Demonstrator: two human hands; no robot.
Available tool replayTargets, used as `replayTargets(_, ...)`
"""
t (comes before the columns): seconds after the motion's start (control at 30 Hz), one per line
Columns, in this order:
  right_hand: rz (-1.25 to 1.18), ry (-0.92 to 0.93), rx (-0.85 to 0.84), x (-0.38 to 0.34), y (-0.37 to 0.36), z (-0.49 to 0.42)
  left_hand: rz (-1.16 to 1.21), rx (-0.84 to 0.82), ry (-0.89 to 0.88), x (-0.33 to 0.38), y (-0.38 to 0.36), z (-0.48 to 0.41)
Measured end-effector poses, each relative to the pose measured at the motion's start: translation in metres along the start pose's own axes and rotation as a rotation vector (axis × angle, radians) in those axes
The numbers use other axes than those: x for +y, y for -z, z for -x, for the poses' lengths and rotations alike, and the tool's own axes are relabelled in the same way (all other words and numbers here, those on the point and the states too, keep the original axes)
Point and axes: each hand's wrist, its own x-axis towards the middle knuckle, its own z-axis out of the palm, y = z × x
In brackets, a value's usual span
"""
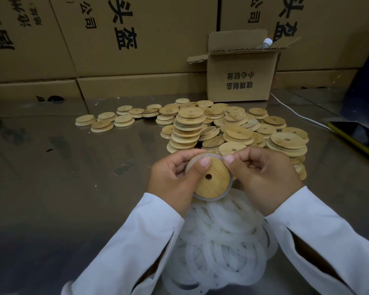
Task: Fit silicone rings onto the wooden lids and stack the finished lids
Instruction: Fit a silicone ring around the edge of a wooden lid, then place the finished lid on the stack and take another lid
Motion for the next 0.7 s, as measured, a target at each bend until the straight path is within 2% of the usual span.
replayTargets(0.13,-0.032,0.006,0.036,0.001,0.000,0.000,0.044,0.013,0.044,-0.002,0.001,-0.001)
replayTargets(0.23,-0.028,-0.002,0.074,0.004,0.001,-0.002,0.049,0.100,0.060,-0.002,0.004,-0.005)
replayTargets(0.37,0.106,-0.003,0.126,0.017,0.004,-0.007,-0.036,0.362,0.049,-0.001,0.019,-0.014)
replayTargets(0.47,0.339,0.082,0.158,0.025,0.005,-0.011,-0.192,0.590,-0.017,-0.002,0.045,-0.022)
replayTargets(0.53,0.404,0.118,0.192,0.030,0.007,-0.012,-0.284,0.696,-0.013,-0.004,0.068,-0.026)
replayTargets(0.7,0.413,0.110,0.212,0.038,0.009,-0.015,-0.378,0.894,0.258,-0.010,0.106,-0.029)
